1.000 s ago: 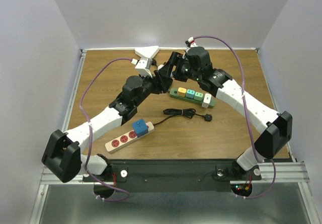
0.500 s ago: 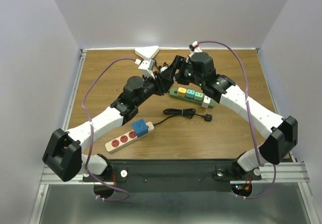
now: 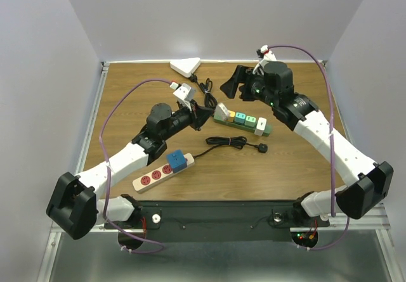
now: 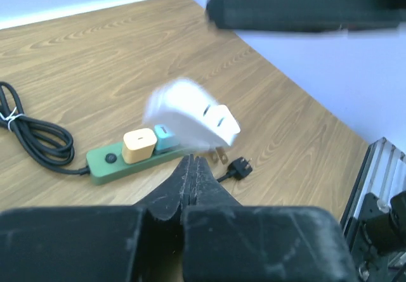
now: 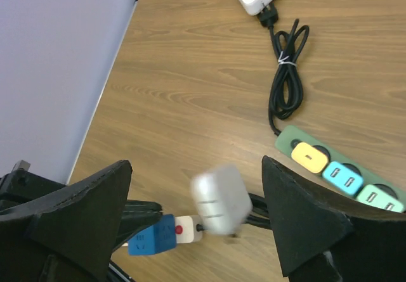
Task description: Insert the plug
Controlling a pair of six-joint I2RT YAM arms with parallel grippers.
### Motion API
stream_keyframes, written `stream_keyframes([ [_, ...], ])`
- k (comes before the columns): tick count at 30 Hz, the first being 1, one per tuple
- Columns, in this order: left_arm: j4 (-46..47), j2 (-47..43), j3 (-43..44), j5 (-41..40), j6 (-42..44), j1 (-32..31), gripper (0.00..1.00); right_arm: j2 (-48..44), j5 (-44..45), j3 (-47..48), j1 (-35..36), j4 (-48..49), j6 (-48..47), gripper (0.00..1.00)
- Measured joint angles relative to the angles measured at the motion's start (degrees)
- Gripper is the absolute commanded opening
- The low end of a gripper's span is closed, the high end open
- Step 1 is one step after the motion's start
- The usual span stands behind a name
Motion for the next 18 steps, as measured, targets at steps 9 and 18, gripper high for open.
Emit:
stream_keyframes([
  [9,-0.9,-0.8,-0.9,1.5,1.5,0.7,0.00,-0.9,-3.4,-1.8,-1.6,0.2,-3.5,0.85],
  [18,-3.1,6.3,-0.8,-3.3,0.3,0.7,0.64,-4.7,-3.0,-8.0,-4.7,-0.2,-5.3,0.86],
])
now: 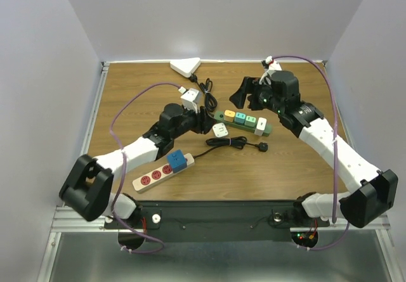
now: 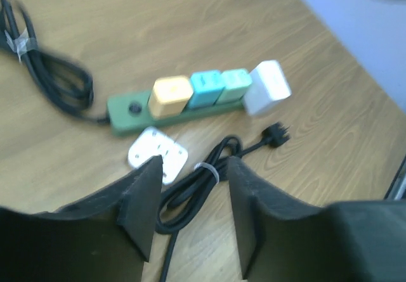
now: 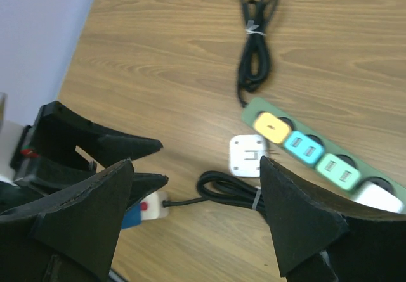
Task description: Insert the plug
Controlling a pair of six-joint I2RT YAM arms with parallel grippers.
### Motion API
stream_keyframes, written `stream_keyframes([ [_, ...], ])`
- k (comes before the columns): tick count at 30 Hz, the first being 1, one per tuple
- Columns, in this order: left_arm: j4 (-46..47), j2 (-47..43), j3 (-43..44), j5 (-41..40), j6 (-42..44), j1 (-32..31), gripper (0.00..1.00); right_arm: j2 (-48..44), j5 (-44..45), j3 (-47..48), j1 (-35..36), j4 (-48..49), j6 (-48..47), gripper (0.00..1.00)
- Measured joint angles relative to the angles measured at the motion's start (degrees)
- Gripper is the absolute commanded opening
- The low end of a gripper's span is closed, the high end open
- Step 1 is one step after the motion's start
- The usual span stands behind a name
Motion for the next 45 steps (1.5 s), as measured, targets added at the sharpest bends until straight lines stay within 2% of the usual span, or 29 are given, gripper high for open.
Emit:
stream_keyframes([
  [4,-1.4,9.4,1.6,-1.4,-0.8,0.0,0.70,-0.4,0.3,-3.3,-1.7,-0.4,0.0,0.86],
  [17,-3.6,32.1,17.0,-4.9,1.8,0.0,0.75,-4.4,-0.8,-5.1,-2.3,-1.2,-0.7,0.87],
  [19,-5.1,33.6,17.5,-5.7,1.8,0.0,0.83,-4.4,-1.2,-5.1,-2.5,-1.2,-0.8,0.88],
  [21,-7.1,34.2,17.5,-7.1,1.6,-0.1,0.84,-4.4,-1.4,-5.1,-2.6,-1.3,-0.9,0.88],
  [26,-9.8,34.2,19.5,-9.2,1.3,-1.1,0.99,-4.0,-2.4,-5.1,-3.0,-1.2,-0.9,0.89],
  [33,-12.9,34.2,20.7,-9.4,-0.3,-2.7,0.99,-3.0,-3.4,-5.8,-3.0,-1.2,-1.5,0.90],
  [45,-23.4,37.6,28.7,-15.0,0.6,-6.5,0.99,-3.0,-5.1,-8.0,-3.8,-1.2,-2.0,0.90],
])
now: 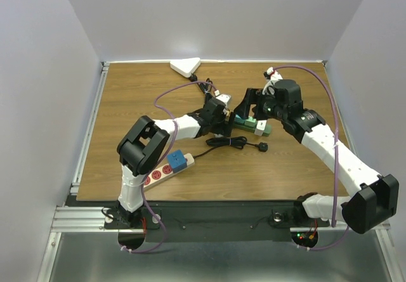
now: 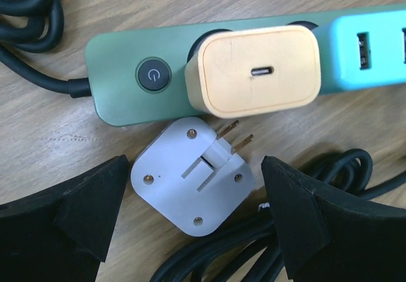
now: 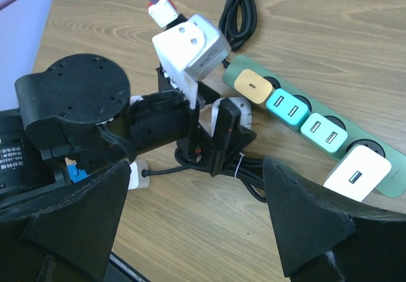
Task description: Insert the plug
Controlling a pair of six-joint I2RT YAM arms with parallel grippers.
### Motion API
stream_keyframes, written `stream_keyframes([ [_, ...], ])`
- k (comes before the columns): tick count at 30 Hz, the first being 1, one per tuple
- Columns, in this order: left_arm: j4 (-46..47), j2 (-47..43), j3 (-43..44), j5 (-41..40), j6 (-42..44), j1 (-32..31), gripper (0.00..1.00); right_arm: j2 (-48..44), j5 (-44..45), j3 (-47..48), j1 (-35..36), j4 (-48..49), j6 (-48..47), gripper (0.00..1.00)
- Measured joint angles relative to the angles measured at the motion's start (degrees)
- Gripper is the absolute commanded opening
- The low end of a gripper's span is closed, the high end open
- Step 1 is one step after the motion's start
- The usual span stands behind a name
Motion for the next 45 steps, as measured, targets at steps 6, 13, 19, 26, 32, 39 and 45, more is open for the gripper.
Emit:
stream_keyframes([
  [6,-3.5,1.7,2.8,-4.6,1.0,-1.1,0.99,-0.1,-0.8,-1.4,-0.3,0.0,0.0,0.90],
  [13,-5.9,3.4,5.2,-8.5,2.8,-3.0,0.86,-0.1,-1.0,-1.6,-0.3,0.0,0.0,0.90],
  [19,-5.3,3.0,5.1,-8.2,2.9,-3.3,0.37,-0.2,-1.0,-1.5,-0.4,0.0,0.1,0.90],
  [26,-7.1,-1.4,1.5,-6.7,1.6,-3.1,0.01,-2.0,-1.0,-1.5,-0.7,0.0,0.3,0.90],
  [32,-10.1,-2.0,0.0,-4.8,0.5,-2.0,0.14,-3.2,-0.8,-1.5,-1.0,0.0,0.5,0.90],
  [39,-7.0,-3.2,-1.5,0.6,0.3,-1.6,0.66,-4.6,0.1,-1.5,-1.0,-0.1,1.0,0.90],
  [45,-1.6,-6.2,-3.7,4.7,-0.5,-1.8,0.84,-6.0,1.1,-1.6,-1.0,0.0,1.0,0.90],
])
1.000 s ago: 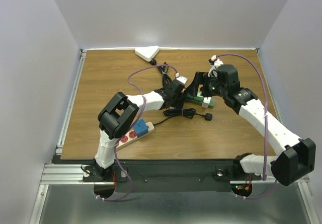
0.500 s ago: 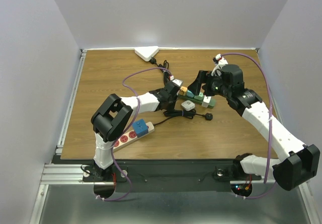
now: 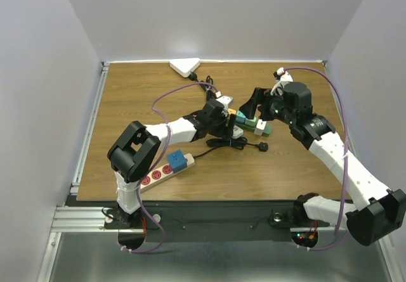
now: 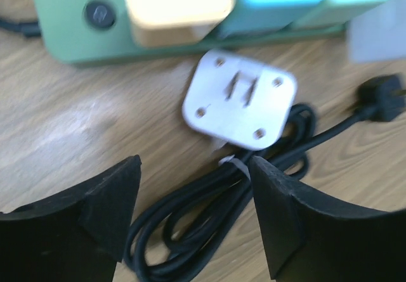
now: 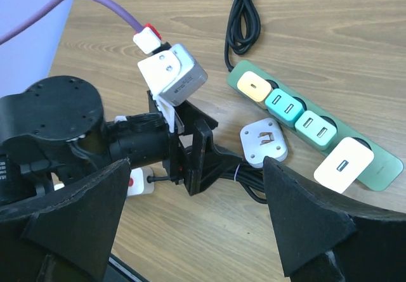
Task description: Insert the plug
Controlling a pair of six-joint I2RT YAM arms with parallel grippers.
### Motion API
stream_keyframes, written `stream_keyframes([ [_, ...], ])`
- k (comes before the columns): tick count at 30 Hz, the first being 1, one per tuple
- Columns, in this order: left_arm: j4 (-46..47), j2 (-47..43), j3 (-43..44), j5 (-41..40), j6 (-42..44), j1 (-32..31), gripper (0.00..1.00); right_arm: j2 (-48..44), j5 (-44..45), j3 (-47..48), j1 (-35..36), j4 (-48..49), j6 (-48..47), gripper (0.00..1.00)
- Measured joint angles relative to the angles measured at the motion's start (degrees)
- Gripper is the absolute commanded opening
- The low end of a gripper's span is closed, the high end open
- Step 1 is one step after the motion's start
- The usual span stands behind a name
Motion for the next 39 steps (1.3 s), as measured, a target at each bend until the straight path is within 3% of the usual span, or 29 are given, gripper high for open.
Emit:
stream_keyframes([
  [5,3.8,0.4,0.1,3.3,0.1,0.0,0.97,0.0,0.2,-1.8,0.0,-0.2,0.1,0.90],
  [18,7.0,7.6,3.6,5.7,0.8,0.0,0.99,-2.0,0.4,-2.2,-0.4,-1.3,0.1,0.90],
  [22,7.4,8.0,4.0,5.8,1.3,0.0,0.85,-2.7,0.5,-2.3,-0.4,-1.3,0.2,0.90],
  [26,7.5,8.2,3.9,6.6,1.7,0.0,0.50,-3.2,0.7,-2.7,-0.4,-1.7,0.2,0.90],
  [32,12.1,7.0,0.3,7.9,2.5,0.0,0.10,-3.3,2.4,-2.7,-0.8,-2.0,0.1,0.90],
  [35,13.5,4.2,-3.4,8.3,3.3,0.0,0.00,-3.3,4.2,-2.4,-1.2,-3.0,0.0,0.90],
  [39,13.8,-3.0,-10.1,9.1,5.2,0.0,0.00,-3.3,6.0,-1.2,-1.6,-4.4,-0.5,0.90],
])
